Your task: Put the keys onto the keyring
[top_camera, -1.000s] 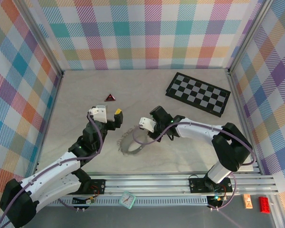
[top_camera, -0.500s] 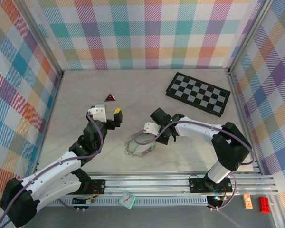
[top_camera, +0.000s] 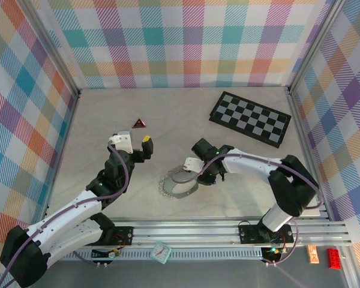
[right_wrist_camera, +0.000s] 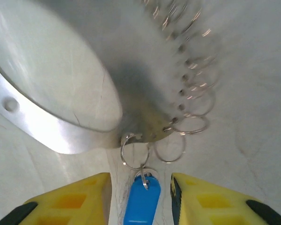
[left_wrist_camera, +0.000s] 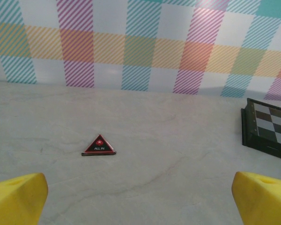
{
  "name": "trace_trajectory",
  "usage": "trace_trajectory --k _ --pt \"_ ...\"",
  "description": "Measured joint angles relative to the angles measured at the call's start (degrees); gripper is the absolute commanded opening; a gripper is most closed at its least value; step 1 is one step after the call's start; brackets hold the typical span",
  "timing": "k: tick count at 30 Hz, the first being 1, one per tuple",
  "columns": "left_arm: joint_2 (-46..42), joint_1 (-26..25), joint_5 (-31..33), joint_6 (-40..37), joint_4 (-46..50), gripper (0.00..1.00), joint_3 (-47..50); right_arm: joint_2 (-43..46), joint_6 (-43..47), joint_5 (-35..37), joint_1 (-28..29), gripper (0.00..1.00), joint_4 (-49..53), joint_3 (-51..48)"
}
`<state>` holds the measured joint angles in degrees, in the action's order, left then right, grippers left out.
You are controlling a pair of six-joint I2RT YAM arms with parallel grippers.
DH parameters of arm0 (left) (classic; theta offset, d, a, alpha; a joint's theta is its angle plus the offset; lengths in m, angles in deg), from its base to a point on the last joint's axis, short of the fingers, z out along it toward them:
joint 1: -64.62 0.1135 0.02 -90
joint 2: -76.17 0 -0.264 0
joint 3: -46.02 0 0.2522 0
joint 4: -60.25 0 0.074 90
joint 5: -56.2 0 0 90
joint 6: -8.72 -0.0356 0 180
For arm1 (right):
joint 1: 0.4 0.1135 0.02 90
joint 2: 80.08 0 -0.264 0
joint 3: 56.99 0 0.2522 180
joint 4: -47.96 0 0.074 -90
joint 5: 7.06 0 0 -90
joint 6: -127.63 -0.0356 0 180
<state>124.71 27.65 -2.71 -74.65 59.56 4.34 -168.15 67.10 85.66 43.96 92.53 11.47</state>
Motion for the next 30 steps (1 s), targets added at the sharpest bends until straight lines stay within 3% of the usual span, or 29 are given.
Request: trace_trajectory --k 5,10,13,20,30 --pt "0.07 0.00 -3.19 0.02 -0.02 1.00 -0.02 8.59 -14.47 -2.82 -2.58 0.39 -6.64 -1.62" --pt "0.87 0.00 -5.14 0.22 0.39 1.00 -0.33 9.51 -33.99 -3.43 -2.89 0.40 -8.92 -3.28" --pt "1.70 0.02 -6.03 0.26 1.07 1.00 -0.96 9.16 -40.41 -4.44 -3.45 0.39 -7.78 -3.30" --pt "2.03 0.02 -6.99 1.90 1.11 0.99 -1.62 0.00 -46.64 -8.83 -6.99 0.35 -4.42 -1.07" --pt "2.19 0.04 -8.13 4.17 2.58 0.98 -1.70 -8.66 -46.18 -13.25 -8.41 0.24 -3.41 0.52"
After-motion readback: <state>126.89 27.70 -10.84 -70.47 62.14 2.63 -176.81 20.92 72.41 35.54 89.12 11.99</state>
